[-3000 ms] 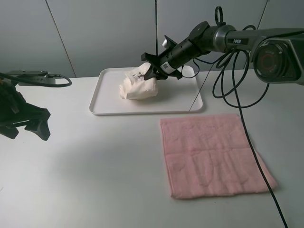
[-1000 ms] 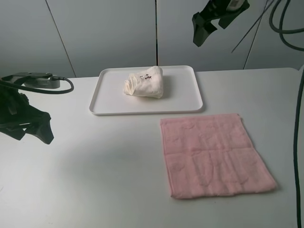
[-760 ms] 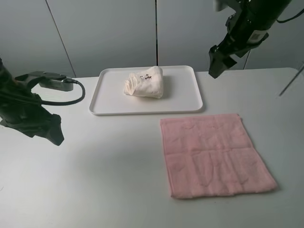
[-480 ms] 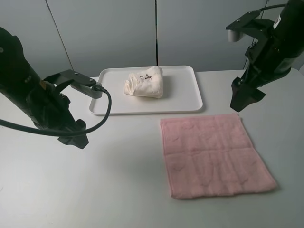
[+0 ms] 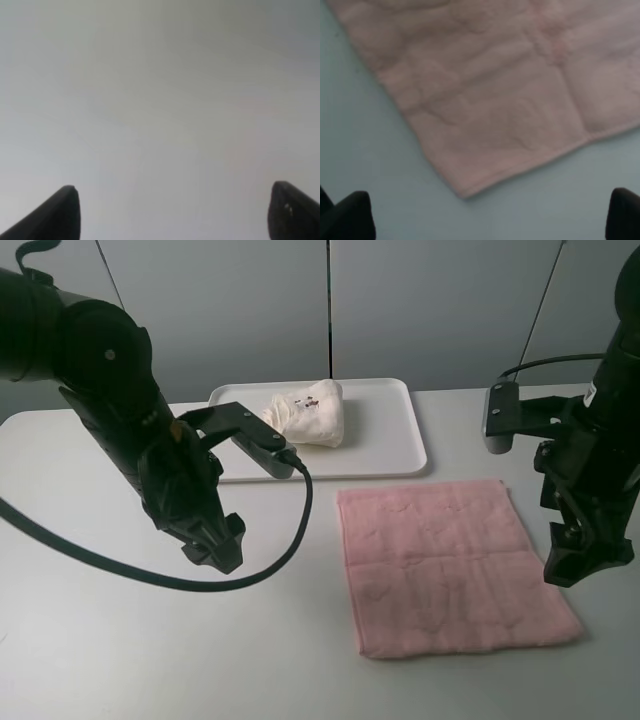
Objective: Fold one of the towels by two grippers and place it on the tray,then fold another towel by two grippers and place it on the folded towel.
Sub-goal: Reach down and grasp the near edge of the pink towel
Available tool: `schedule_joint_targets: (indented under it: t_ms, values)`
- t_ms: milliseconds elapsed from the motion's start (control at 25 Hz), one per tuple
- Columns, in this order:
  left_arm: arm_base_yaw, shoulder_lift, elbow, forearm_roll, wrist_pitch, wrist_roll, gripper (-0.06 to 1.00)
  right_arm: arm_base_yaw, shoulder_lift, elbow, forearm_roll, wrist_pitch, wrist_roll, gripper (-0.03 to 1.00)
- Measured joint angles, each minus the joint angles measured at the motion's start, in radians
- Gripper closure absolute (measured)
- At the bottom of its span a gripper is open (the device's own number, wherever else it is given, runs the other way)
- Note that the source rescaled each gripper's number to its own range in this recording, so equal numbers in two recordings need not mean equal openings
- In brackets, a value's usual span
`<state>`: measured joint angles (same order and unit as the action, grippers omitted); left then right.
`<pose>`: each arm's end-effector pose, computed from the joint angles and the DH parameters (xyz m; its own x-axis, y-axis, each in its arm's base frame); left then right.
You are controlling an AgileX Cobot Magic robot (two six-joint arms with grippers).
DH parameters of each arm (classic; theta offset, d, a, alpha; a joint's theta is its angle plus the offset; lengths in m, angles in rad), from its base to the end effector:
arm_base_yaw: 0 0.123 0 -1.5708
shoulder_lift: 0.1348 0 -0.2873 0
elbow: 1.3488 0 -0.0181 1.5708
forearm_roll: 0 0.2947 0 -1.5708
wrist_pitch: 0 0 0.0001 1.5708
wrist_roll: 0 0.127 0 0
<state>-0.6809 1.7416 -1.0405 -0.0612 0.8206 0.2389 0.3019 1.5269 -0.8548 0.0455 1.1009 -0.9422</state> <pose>0.2723 -0.2279 0.1163 -0.6307 0.7628 -0.1428 0.7721 0.6353 -0.0167 0.2536 0.0844 0.1354 -0.3403 -0.9396 0.0370 -0.9325 0.3423 0.1154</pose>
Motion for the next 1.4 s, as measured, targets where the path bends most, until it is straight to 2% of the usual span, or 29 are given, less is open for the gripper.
schedule_joint_targets:
  t_ms: [160,480,840,1120,1400]
  values:
    - [-0.092,0.094,-0.067,0.000,0.009,0.020,-0.03,0.000,-0.001,0.050,0.071,-0.025,-0.082,-0.03]
    - [-0.230,0.203,-0.150,0.022,0.000,0.112,-0.03,0.000,-0.002,0.145,0.083,-0.071,-0.192,-0.03]
    - [-0.334,0.205,-0.157,0.195,-0.116,0.129,-0.03,0.000,-0.002,0.168,0.099,-0.126,-0.283,-0.03]
    - [-0.354,0.205,-0.157,0.204,-0.140,0.142,-0.03,0.000,-0.002,0.168,0.096,-0.125,-0.299,-0.03]
    - [-0.354,0.205,-0.157,0.194,-0.144,0.176,-0.03,0.000,-0.002,0.168,0.020,-0.119,-0.336,-0.03]
